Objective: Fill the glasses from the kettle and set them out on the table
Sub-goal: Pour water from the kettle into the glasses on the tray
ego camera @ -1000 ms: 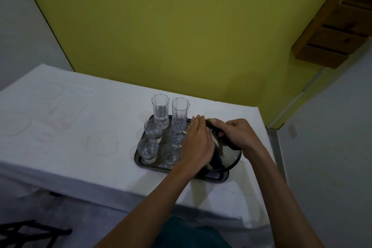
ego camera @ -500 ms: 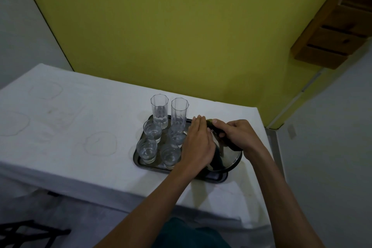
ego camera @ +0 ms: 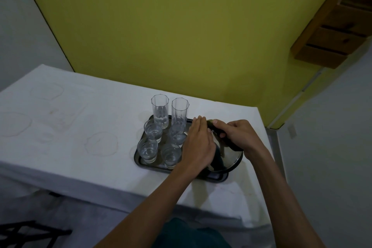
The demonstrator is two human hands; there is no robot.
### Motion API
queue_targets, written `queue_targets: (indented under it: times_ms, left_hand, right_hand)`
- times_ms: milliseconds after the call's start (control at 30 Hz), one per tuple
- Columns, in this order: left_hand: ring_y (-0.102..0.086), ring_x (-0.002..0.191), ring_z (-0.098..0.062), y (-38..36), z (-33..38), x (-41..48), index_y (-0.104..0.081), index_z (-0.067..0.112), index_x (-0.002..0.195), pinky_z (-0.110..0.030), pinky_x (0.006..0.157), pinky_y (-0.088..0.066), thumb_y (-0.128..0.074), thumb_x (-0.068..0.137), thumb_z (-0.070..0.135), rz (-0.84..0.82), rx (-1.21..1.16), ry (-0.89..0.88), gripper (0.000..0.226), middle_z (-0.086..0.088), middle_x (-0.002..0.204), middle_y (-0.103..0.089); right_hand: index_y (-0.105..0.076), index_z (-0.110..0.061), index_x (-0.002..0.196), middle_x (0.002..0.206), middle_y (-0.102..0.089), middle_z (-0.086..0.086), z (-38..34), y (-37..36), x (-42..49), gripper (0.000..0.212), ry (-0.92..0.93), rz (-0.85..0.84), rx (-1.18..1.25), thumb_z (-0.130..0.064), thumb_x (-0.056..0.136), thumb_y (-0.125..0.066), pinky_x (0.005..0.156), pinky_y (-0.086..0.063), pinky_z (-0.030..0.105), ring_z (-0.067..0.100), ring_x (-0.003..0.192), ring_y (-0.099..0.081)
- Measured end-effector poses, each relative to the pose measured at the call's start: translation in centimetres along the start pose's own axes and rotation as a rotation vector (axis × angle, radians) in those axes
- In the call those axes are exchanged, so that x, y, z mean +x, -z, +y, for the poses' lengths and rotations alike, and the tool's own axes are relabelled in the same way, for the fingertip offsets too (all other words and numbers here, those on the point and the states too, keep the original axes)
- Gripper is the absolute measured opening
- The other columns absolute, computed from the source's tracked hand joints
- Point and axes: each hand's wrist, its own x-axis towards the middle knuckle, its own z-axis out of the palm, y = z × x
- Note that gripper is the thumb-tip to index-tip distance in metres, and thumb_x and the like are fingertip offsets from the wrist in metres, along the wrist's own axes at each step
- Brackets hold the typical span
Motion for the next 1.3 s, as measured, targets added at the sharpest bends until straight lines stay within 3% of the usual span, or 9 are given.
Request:
queue_targets:
  times_ms: [333,667,1200,1300]
  left_hand:
    - [-0.003,0.151,-0.015,-0.2,-0.3,-0.1,-0.014,0.007,0.154,-0.027,0.119,-0.006,-0.024,0.106,0.025,-0.013,-0.005,-0.008,0.053,-0.005,0.163,-0.011]
    - [-0.003,0.151,-0.015,-0.4,-0.3,-0.4,-0.015,0.007,0.154,-0.025,0.118,-0.006,-0.025,0.106,0.024,0.003,-0.010,-0.018,0.052,-0.005,0.163,-0.012]
    - [-0.001,0.151,-0.016,-0.7,-0.2,-0.2,-0.015,0.005,0.154,-0.027,0.121,-0.003,-0.024,0.105,0.023,0.009,-0.007,-0.037,0.053,-0.007,0.163,-0.011]
    - [0.001,0.151,-0.017,-0.5,0.4,-0.1,-0.016,0.005,0.153,-0.025,0.120,0.000,-0.014,0.103,0.034,0.023,0.005,-0.078,0.058,-0.008,0.163,-0.010]
  right_hand:
    - [-0.069,-0.011,0.058,0.039,-0.055,-0.007,0.2,-0.2,-0.4,0.049,0.000,0.009,0.001,-0.054,0.081,-0.077,0.049,-0.035,0.024,0.008,0.040,-0.048]
    - [-0.070,-0.012,0.054,0.049,-0.064,0.001,0.7,-0.2,-0.5,0.050,0.003,0.016,0.018,-0.056,0.076,-0.079,0.060,-0.042,0.032,0.021,0.057,-0.060]
    - [-0.069,-0.010,0.058,0.044,-0.061,-0.005,0.5,-0.2,-1.0,0.046,-0.018,0.033,0.070,-0.048,0.081,-0.077,0.051,-0.039,0.025,0.014,0.048,-0.054]
    - [-0.066,-0.011,0.057,0.043,-0.057,-0.006,0.6,0.2,-1.2,0.046,-0.024,0.043,0.119,-0.048,0.081,-0.077,0.049,-0.036,0.025,0.012,0.043,-0.049]
